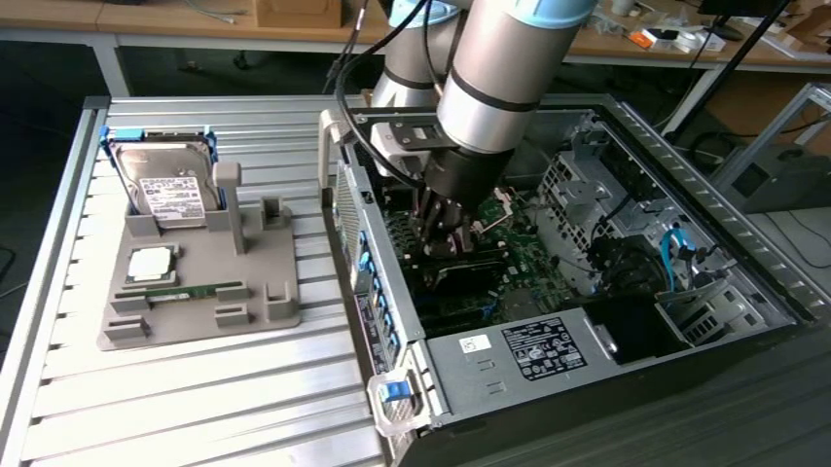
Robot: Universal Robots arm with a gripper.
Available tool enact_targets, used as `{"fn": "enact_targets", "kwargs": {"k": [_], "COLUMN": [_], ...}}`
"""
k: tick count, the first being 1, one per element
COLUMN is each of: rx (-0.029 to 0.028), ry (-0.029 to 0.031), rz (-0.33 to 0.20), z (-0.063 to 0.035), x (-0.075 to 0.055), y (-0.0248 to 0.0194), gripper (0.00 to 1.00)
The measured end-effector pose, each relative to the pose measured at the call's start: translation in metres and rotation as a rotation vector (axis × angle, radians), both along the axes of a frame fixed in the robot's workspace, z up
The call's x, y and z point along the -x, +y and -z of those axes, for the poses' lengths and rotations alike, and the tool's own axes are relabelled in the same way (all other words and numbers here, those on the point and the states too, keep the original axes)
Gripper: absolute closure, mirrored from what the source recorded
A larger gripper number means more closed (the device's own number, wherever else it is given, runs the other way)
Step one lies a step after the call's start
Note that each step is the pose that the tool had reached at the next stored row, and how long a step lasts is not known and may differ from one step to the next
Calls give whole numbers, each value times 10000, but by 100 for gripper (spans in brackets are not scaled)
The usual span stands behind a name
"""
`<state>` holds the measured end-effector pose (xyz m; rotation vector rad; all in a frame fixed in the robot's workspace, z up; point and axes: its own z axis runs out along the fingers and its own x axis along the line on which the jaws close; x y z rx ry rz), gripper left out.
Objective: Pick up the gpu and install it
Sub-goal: 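Press down on the gpu until it lock into place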
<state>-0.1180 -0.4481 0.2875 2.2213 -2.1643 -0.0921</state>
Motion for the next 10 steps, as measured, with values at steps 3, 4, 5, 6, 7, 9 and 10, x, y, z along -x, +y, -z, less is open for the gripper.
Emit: {"fn": "enact_targets", "kwargs": {"k": [3, 4, 5, 6, 7, 9, 10], "rx": [-49, -68, -91, -114, -136, -173, -187], "ry": [-13, -24, -41, -61, -80, -118, -140], "rz": [-1, -1, -1, -1, 0, 0, 0], "z": [-30, -32, -32, -33, -33, -33, -34], "x": [9, 21, 38, 59, 79, 121, 143], "y": [-2, -3, -3, -3, -4, -5, -6], "gripper": [89, 89, 89, 89, 89, 89, 89]}}
